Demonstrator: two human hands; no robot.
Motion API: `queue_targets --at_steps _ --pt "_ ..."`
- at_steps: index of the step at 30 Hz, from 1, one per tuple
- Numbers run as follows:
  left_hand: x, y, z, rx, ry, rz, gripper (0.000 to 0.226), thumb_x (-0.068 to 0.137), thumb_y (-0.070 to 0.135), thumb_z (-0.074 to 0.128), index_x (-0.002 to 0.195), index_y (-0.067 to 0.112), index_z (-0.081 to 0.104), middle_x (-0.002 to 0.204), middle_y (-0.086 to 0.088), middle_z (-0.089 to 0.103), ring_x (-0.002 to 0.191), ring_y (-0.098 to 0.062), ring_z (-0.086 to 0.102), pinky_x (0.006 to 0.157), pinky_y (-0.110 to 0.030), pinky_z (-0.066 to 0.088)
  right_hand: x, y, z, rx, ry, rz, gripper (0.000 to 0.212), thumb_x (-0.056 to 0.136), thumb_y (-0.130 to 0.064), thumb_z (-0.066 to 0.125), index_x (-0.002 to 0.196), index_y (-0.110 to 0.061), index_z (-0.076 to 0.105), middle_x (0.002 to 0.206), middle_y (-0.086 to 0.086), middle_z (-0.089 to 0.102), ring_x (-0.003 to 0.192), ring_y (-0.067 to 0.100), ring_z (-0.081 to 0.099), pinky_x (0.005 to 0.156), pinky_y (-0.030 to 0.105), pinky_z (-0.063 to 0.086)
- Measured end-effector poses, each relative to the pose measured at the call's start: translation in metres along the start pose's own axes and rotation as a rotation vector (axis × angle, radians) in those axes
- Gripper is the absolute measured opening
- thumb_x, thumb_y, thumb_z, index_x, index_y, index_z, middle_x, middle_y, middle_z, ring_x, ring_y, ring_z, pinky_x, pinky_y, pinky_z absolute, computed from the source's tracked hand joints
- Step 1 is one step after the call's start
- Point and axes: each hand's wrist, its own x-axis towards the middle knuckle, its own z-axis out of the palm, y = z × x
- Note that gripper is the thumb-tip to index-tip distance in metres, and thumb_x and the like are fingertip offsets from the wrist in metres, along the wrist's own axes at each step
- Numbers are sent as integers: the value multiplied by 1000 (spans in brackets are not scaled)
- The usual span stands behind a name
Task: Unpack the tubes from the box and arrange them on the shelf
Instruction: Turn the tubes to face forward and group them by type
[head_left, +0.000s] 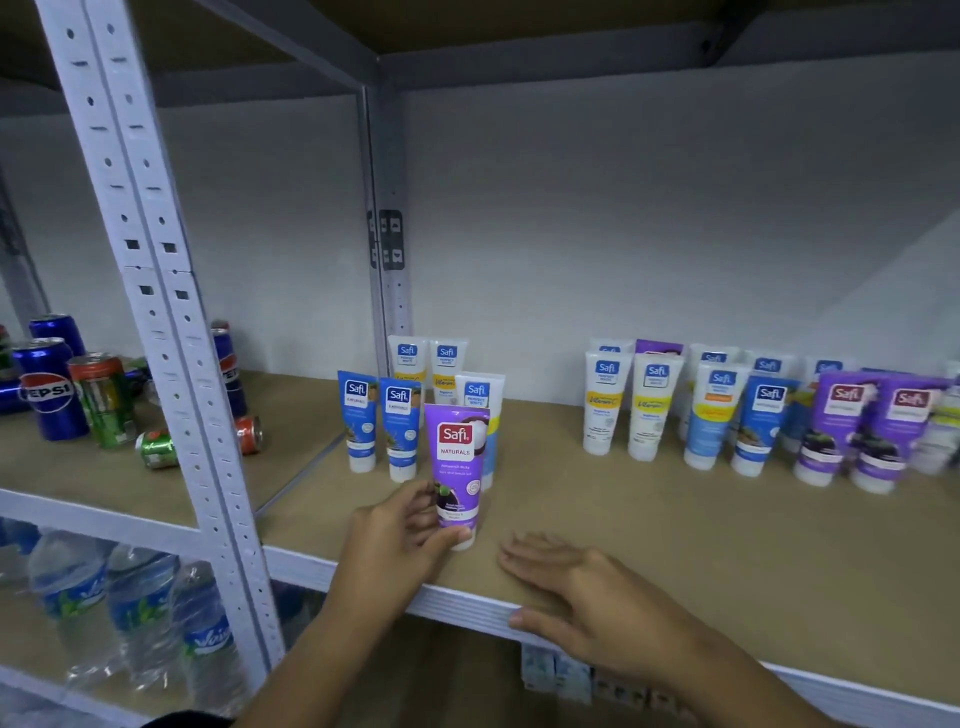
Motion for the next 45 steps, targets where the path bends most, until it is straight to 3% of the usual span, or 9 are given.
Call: queue_targets --at_steps 4,9,13,18,21,29,39,45 --pt "2 18 39 -78 -101 -15 52 66 -3 86 103 24 62 88 17 70 78 7 70 67 -7 52 -34 13 -12 -54 -37 32 62 98 -54 44 151 -25 34 159 -9 26 146 -1 18 119 12 7" --pt "10 34 87 -140 -219 -11 47 69 -6 83 95 26 62 89 15 73 76 3 71 67 -10 52 -70 29 -24 -91 -55 114 64 97 -58 41 153 -29 30 160 -13 21 146 -5 12 116 6 1" --pt "22 39 116 -140 -279 3 39 71 -5 82 100 13 65 90 6 76 77 -2 73 68 -11 52 -90 41 -32 -120 -33 148 69 94 -62 40 152 -25 32 159 -11 24 146 -3 14 115 7 1" --pt "39 36 140 -127 -279 17 43 69 -1 84 106 7 65 92 -2 77 82 -9 74 73 -16 53 -98 51 -29 -125 -29 150 71 95 -65 37 153 -25 30 160 -12 24 147 -3 12 121 16 8" --pt "45 36 150 -130 -272 21 44 69 -1 84 108 6 65 93 -4 77 81 -7 74 71 -11 51 -99 54 -25 -112 -11 155 71 95 -67 36 153 -25 31 160 -13 25 147 -3 12 122 21 12" --pt "57 35 163 -119 -268 32 45 68 5 87 107 11 65 93 0 77 81 -4 73 71 -9 50 -98 53 -22 -69 52 159 69 94 -64 44 150 -25 37 157 -14 27 146 -6 14 118 10 5" --pt "60 32 164 -136 -270 40 47 67 6 88 109 9 66 92 0 78 83 -7 74 72 -12 52 -99 56 -20 -68 67 157 70 93 -65 44 149 -24 38 157 -13 30 145 -6 17 120 15 10" --pt "60 32 164 -146 -263 33 49 65 9 89 109 11 67 93 1 77 85 -11 74 82 -27 57 -99 58 -18 -56 80 161 70 92 -68 43 149 -26 40 156 -15 31 145 -7 18 121 21 17"
